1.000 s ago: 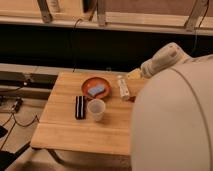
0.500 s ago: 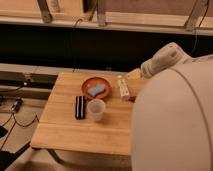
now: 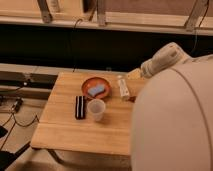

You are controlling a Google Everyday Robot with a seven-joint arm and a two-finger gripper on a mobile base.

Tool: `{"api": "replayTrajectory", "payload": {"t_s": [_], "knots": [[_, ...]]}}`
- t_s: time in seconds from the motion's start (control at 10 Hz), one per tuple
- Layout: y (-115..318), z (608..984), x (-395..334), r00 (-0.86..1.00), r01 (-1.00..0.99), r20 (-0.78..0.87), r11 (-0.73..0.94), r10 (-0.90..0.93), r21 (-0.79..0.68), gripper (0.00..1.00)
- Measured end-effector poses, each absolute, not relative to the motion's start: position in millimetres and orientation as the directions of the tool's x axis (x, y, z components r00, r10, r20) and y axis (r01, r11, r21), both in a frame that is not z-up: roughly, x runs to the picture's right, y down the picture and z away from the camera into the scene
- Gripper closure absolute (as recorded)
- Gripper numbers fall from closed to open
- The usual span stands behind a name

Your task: Place the white sponge in the ceramic cup

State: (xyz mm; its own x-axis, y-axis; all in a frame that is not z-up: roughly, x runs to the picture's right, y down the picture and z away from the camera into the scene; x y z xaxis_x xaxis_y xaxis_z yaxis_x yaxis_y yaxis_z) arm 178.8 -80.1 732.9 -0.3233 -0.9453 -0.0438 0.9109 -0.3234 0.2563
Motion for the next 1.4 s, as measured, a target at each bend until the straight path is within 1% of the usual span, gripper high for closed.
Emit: {"api": "replayTrajectory", "payload": {"t_s": [0.2,0.4,0.6,0.7,1.1,1.3,1.4], "knots": [[-89.8,739.5,177.0,-0.236,0.94,-0.045,-0.24,-0.971,0.242,0.2],[-111.3,759.2,159.1,-0.064,0.976,-0.061,-0.075,-0.996,0.206,0.2],[-123.5,785.9,116.8,0.074,0.982,-0.068,0.061,-0.995,0.18,0.2],[-124.0,791.7,105.6,0.098,0.981,-0.067,0.085,-0.993,0.177,0.2],[-122.8,794.1,102.1,0.11,0.98,-0.061,0.098,-0.992,0.175,0.2],[-102.0,798.6,103.9,0.028,0.985,-0.029,0.023,-0.999,0.168,0.2],[-88.8,804.1,92.7,-0.015,0.984,-0.003,-0.015,-1.0,0.179,0.2]]}}
